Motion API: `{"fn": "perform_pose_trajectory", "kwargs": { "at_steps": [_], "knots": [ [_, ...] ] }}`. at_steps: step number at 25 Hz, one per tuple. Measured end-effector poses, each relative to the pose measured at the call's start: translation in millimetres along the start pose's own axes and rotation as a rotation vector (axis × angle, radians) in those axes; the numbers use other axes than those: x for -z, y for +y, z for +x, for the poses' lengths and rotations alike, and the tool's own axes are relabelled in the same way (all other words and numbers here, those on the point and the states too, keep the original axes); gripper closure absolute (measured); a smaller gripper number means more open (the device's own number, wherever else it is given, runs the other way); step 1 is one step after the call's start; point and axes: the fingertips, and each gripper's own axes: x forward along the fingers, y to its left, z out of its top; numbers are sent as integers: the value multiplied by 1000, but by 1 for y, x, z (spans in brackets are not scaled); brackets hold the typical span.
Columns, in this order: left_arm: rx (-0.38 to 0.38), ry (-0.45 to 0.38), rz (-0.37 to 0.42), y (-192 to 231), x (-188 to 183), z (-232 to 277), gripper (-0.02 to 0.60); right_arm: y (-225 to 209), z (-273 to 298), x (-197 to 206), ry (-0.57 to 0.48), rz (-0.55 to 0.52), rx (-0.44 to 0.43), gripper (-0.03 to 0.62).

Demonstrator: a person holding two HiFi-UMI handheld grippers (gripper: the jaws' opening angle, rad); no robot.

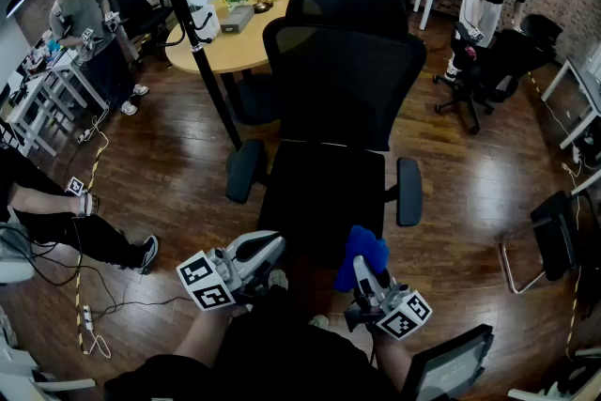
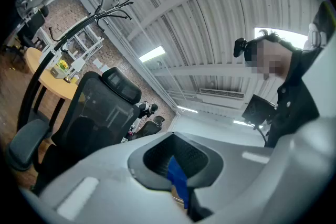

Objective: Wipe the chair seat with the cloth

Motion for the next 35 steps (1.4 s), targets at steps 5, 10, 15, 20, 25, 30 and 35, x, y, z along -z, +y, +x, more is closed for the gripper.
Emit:
{"fn": "perform_pose_trajectory", "kwargs": {
  "at_steps": [5, 10, 15, 20, 25, 30, 35],
  "knots": [
    [20, -19, -15, 51, -21, 10, 580, -24, 47, 6, 21, -20, 17, 536],
    [74, -24, -76, 118, -44, 34, 580, -68, 105, 7, 78, -85, 110, 536],
    [105, 15, -137, 179, -51, 54, 580, -118, 165, 11, 99, -108, 175, 536],
    [27, 27, -194, 229, -39, 64, 580, -182, 211, 40, 150, -65, 209, 536],
    [-94, 7, -223, 271, -11, 58, 580, -270, 248, 88, 313, -108, 232, 536],
    [-266, -90, -264, 310, 18, 34, 580, -317, 244, 100, 377, -145, 281, 536],
    [-331, -120, -301, 338, 43, 18, 579, -347, 227, 96, 419, -190, 346, 536]
  ]
}}
